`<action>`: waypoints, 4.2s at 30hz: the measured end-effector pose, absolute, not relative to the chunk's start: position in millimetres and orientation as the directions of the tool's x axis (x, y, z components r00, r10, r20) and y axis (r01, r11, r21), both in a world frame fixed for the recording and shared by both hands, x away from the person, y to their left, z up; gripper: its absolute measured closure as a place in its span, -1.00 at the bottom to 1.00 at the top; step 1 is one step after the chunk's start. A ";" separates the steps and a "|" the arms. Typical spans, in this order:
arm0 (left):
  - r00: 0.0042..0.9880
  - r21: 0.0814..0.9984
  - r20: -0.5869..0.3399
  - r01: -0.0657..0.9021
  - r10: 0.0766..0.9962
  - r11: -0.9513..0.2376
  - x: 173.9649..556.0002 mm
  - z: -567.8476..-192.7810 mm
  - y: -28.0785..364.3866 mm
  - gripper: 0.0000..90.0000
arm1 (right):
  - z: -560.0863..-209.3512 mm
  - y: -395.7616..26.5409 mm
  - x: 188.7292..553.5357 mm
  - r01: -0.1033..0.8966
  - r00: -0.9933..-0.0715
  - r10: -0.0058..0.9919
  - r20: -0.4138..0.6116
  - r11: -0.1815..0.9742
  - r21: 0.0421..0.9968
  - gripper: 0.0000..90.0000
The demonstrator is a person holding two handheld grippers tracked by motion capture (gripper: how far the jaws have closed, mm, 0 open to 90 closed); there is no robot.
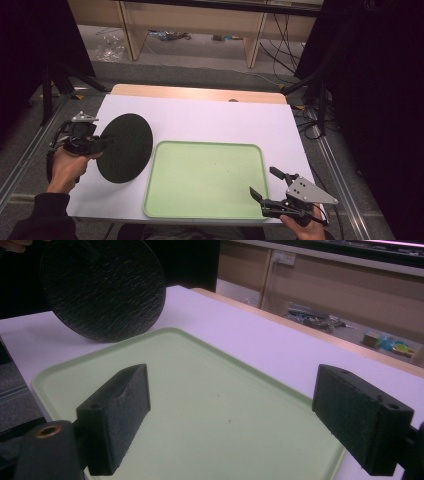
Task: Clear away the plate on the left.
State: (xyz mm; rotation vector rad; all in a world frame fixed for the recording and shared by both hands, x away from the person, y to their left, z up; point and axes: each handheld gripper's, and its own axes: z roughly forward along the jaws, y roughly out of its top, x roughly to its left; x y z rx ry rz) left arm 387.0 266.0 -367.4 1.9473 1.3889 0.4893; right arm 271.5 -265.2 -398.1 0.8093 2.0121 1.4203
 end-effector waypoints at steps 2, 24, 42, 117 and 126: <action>0.365 0.709 -0.114 0.682 0.924 -0.182 387.2 -367.5 270.6 0.75 | -398.0 -265.1 271.5 0.162 -0.673 0.735 -0.088 0.262 0.951 -0.64; 0.199 0.684 -0.439 0.707 0.876 0.182 397.3 -395.3 310.0 0.76 | -398.2 -265.0 272.1 0.156 -0.674 0.733 -0.089 0.259 0.953 -0.64; 0.259 0.668 -0.568 0.699 0.781 0.254 392.8 -383.5 302.6 0.75 | -397.2 -265.4 270.4 0.175 -0.667 0.742 -0.067 0.244 0.954 -0.63; 0.418 0.494 -0.637 0.866 0.648 -0.073 427.4 -443.6 105.3 0.73 | -398.8 -266.8 271.8 0.172 -0.663 0.745 -0.076 0.250 0.953 -0.63; 0.385 0.445 -0.674 0.893 0.630 -0.070 428.9 -453.3 96.6 0.75 | -398.8 -267.0 271.8 0.172 -0.664 0.744 -0.075 0.250 0.953 -0.63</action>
